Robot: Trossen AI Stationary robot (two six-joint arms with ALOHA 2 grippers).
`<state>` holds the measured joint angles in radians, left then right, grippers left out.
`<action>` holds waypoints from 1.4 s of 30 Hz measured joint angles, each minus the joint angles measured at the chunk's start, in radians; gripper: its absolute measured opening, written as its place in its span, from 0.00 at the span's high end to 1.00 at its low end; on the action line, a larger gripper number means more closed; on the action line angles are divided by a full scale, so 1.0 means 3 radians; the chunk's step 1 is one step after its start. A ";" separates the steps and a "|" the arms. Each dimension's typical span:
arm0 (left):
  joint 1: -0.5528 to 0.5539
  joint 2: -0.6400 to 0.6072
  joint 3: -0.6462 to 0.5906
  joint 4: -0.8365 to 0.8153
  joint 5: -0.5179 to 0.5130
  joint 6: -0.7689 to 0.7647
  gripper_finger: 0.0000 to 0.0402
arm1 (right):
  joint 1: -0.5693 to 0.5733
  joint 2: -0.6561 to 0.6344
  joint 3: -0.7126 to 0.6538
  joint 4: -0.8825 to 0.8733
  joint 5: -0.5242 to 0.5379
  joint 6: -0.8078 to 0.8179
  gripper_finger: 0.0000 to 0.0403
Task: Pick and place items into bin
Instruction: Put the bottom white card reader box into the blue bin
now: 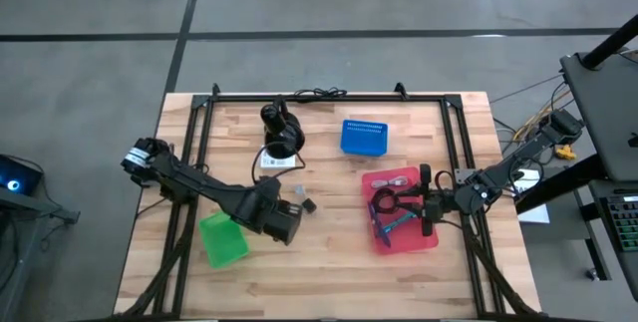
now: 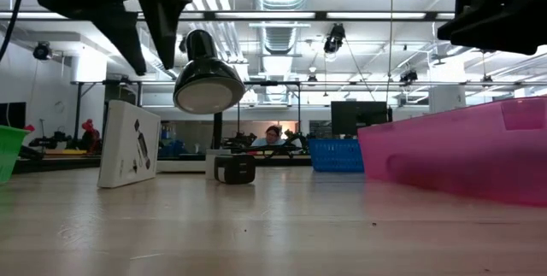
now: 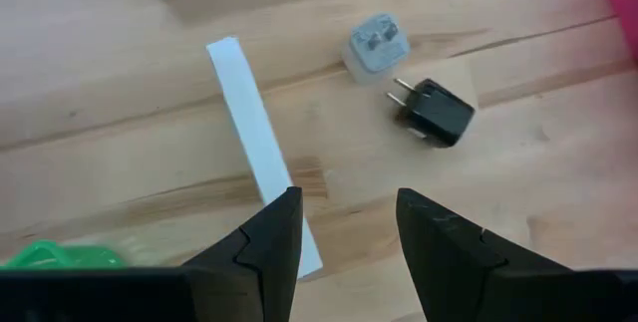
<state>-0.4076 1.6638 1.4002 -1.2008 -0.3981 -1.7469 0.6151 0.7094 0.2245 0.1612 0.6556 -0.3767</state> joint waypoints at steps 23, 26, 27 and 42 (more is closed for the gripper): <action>0.0008 0.0006 -0.0464 0.0230 0.0004 -0.0182 0.63 | 0.0000 0.0000 0.0000 0.0000 0.0000 0.0001 0.75; 0.0008 0.0006 -0.0562 0.0343 0.0004 -0.0182 0.63 | 0.0000 0.0001 0.0000 0.0000 0.0000 0.0000 0.76; 0.0008 0.0006 -0.0586 0.0362 0.0004 -0.0183 0.63 | 0.0000 0.0001 0.0000 0.0000 0.0000 0.0001 0.77; 0.0008 0.0008 -0.0874 0.0747 0.0005 -0.0179 0.63 | 0.0000 0.0001 0.0000 0.0000 0.0000 0.0010 0.77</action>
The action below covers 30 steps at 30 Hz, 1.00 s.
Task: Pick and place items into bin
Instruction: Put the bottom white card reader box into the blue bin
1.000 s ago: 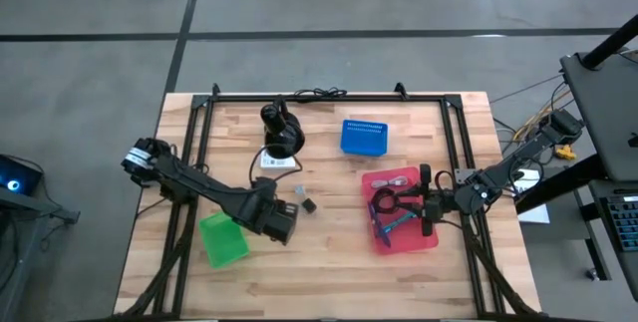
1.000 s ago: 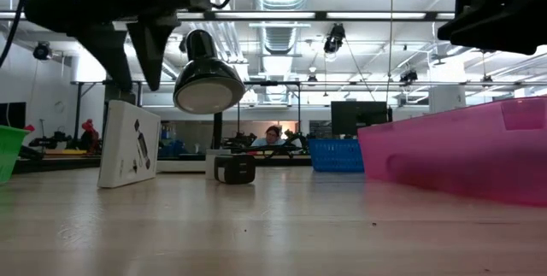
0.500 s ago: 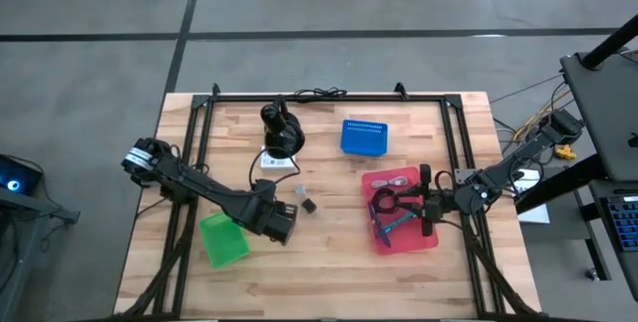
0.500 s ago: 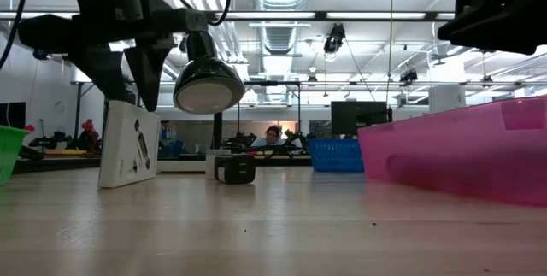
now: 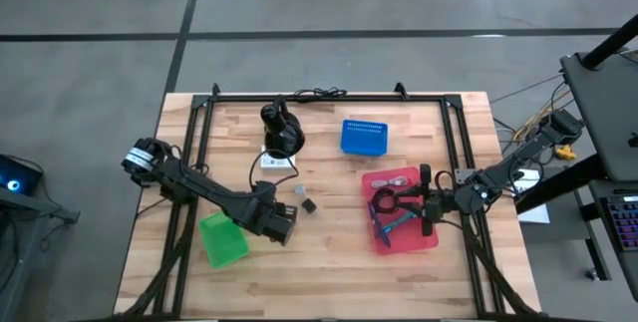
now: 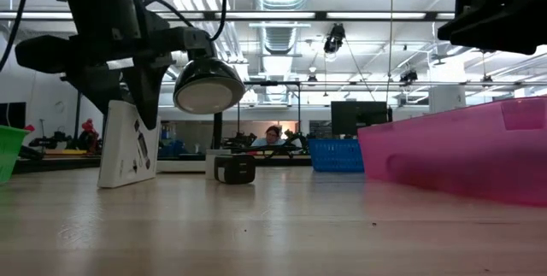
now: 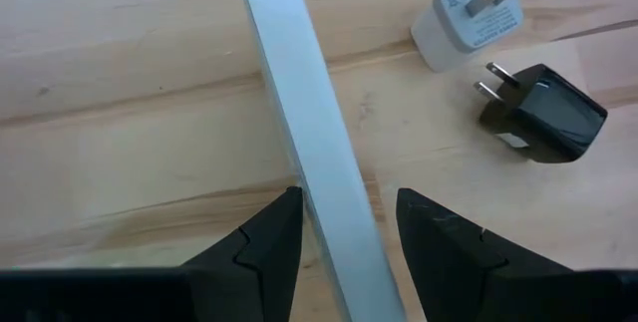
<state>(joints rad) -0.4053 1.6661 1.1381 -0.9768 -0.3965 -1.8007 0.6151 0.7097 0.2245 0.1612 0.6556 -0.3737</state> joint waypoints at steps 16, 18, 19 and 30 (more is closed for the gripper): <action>0.0000 0.0000 0.0000 -0.0004 -0.0001 0.0029 0.70 | 0.0000 0.0000 0.0000 0.0000 0.0000 -0.0012 0.78; 0.0000 0.0000 0.0000 -0.0004 -0.0001 0.0029 0.74 | 0.0000 0.0000 0.0000 0.0000 0.0000 -0.0010 0.79; 0.0000 0.0000 0.0000 -0.0004 -0.0001 0.0029 0.76 | 0.0000 0.0000 0.0000 0.0000 0.0000 -0.0012 0.79; 0.0000 -0.0001 -0.0009 0.0004 0.0073 0.0368 0.92 | 0.0000 0.0000 0.0000 0.0000 0.0000 -0.0012 0.78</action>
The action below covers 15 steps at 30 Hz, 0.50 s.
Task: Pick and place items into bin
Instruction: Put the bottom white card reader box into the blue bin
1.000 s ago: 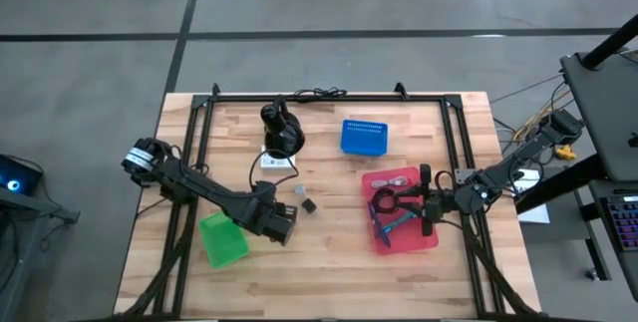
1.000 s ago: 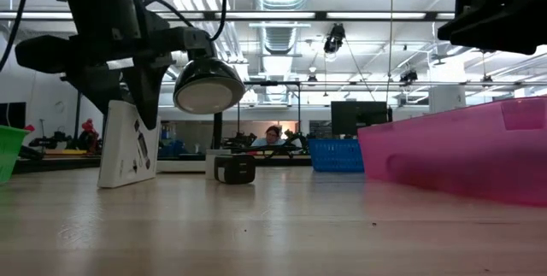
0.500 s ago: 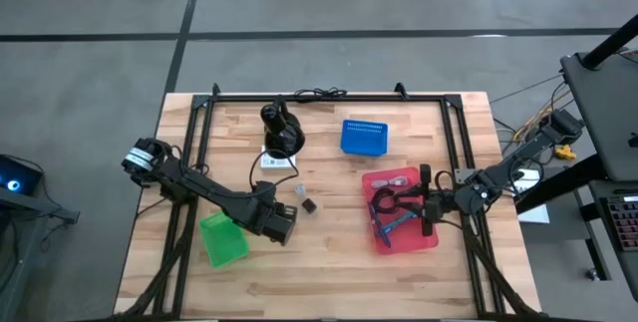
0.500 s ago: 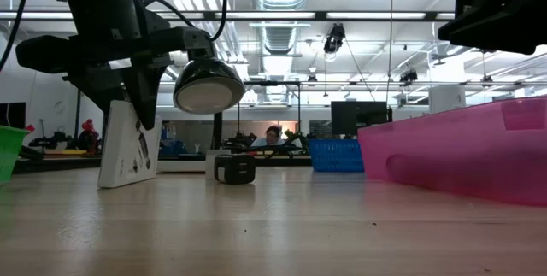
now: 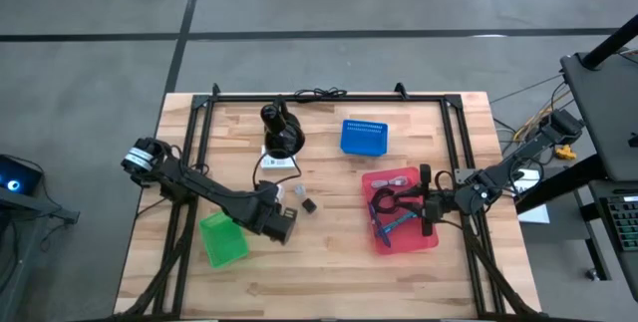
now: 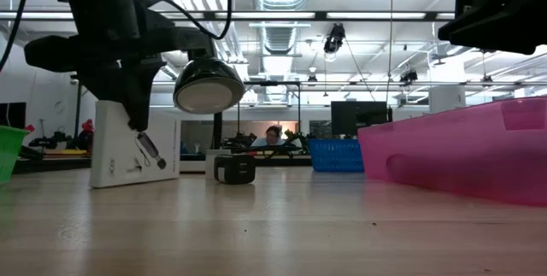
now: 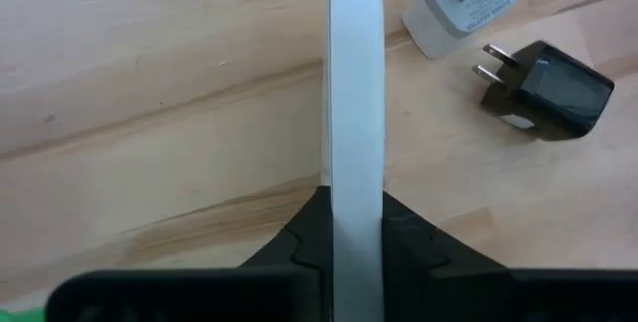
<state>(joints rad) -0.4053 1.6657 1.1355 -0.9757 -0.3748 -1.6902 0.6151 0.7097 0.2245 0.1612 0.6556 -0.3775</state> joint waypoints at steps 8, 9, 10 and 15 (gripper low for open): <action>0.0000 -0.0003 -0.0004 0.0030 0.0029 0.0392 0.92 | 0.0000 0.0000 0.0000 0.0000 0.0000 0.0001 0.81; 0.0000 -0.0003 -0.0004 0.0042 0.0032 0.0454 0.92 | 0.0000 0.0000 0.0000 0.0000 0.0000 0.0001 0.81; 0.0000 -0.0004 -0.0004 0.0063 0.0036 0.0516 0.92 | 0.0000 0.0000 0.0000 -0.0001 0.0000 0.0001 0.81; 0.0000 -0.0024 -0.0005 0.0155 0.0060 0.0852 0.92 | 0.0000 0.0000 0.0000 0.0000 0.0000 0.0001 0.81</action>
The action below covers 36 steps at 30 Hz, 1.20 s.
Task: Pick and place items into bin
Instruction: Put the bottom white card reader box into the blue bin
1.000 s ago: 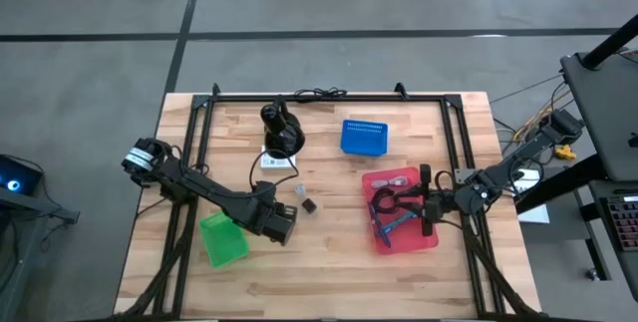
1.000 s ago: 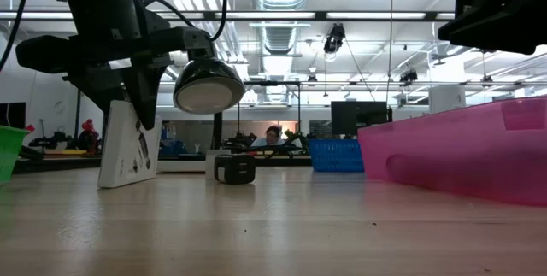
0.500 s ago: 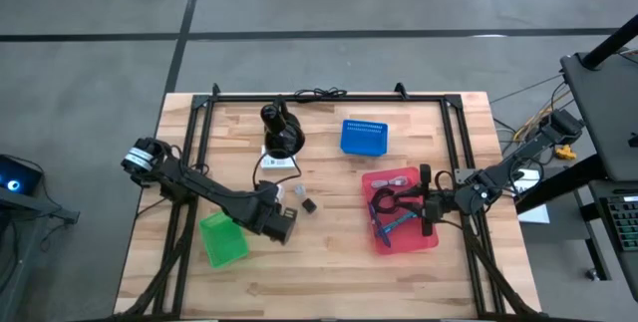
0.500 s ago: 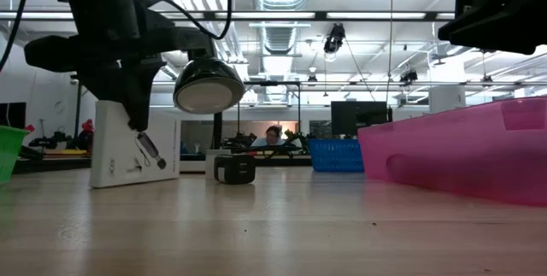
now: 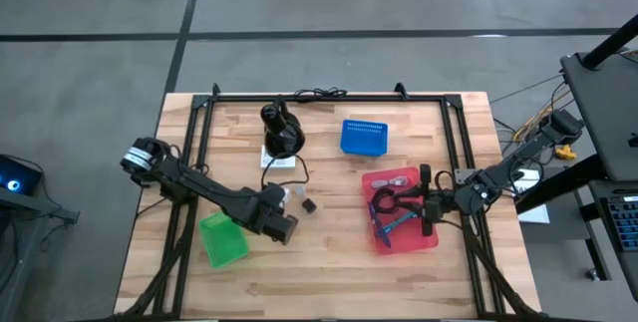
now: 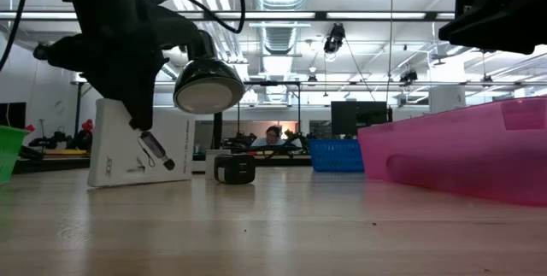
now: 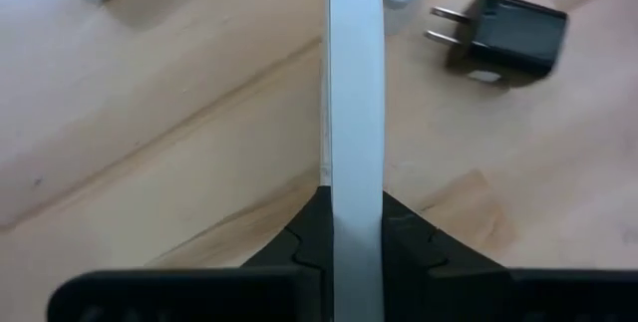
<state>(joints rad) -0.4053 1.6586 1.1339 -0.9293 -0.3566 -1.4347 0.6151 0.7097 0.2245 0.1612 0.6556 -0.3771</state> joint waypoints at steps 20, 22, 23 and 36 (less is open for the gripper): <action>-0.0003 -0.0319 0.0190 0.0016 0.0170 0.0101 0.93 | 0.0000 0.0000 0.0000 0.0000 0.0000 0.0011 0.81; -0.0003 -0.0321 0.0230 0.0020 0.0212 0.0092 0.93 | 0.0000 0.0000 0.0000 0.0001 0.0000 0.0011 0.81; -0.0003 -0.0321 0.0246 0.0018 0.0233 0.0089 0.93 | 0.0000 0.0000 0.0000 0.0001 0.0000 0.0011 0.81; -0.0009 -0.0322 0.0327 0.0852 -0.0142 0.0934 0.93 | -0.0001 0.0000 0.0000 0.0001 0.0000 0.0010 0.83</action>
<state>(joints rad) -0.4080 1.5620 1.2320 -0.6738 -0.3993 -1.1544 0.6149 0.7097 0.2245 0.1616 0.6556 -0.3740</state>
